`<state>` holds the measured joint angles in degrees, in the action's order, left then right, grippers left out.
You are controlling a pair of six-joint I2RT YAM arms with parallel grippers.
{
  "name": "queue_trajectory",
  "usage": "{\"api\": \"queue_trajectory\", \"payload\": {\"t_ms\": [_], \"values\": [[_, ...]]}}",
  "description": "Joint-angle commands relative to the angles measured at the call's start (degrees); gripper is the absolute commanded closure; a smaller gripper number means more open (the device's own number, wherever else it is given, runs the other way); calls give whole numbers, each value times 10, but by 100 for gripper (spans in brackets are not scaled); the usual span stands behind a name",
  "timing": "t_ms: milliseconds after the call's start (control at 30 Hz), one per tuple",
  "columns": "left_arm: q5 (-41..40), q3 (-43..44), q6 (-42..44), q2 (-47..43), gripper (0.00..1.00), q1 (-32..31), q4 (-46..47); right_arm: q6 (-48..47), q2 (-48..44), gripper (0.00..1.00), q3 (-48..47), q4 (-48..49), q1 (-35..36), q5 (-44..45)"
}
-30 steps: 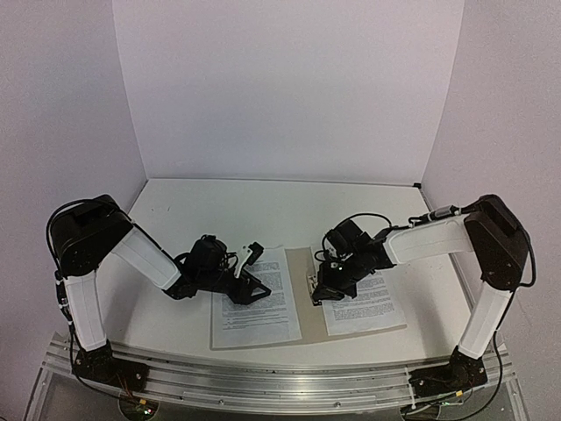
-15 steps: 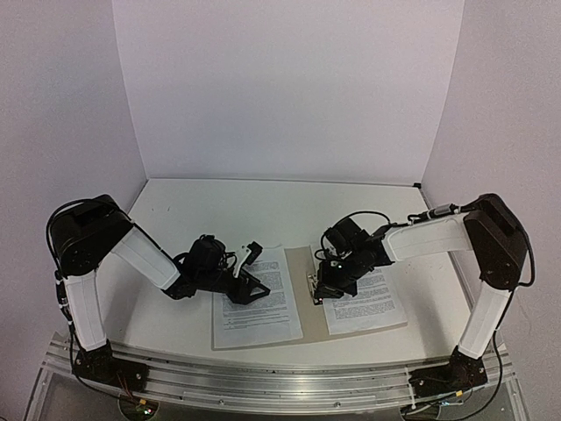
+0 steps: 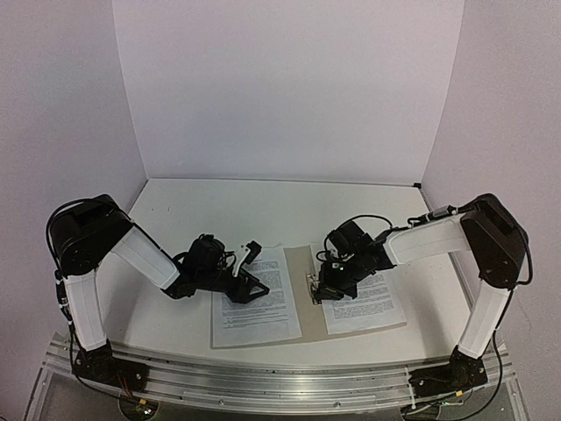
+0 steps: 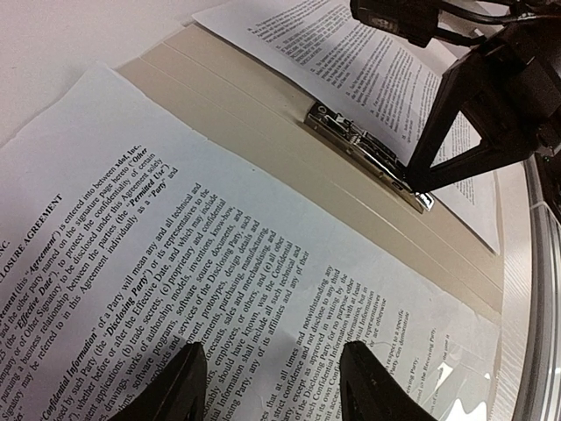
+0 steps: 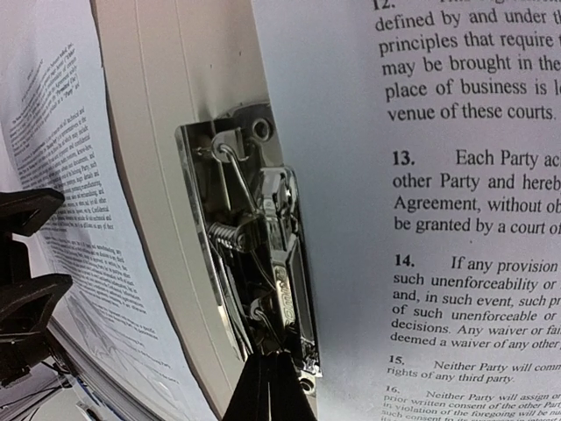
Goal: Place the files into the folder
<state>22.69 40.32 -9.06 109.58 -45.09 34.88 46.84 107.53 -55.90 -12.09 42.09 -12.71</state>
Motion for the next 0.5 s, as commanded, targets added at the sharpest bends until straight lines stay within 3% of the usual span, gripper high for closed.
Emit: {"api": "queue_trajectory", "payload": {"t_ms": [0,233,467], "values": [[-11,-17,-8,12,48,5,-40,14,128,100,86,-173,-4,133],[-11,-18,-7,13,48,5,-41,-2,101,100,86,-137,-4,95],[-10,-22,-8,11,48,5,-40,13,61,100,134,-23,-5,4]]}}
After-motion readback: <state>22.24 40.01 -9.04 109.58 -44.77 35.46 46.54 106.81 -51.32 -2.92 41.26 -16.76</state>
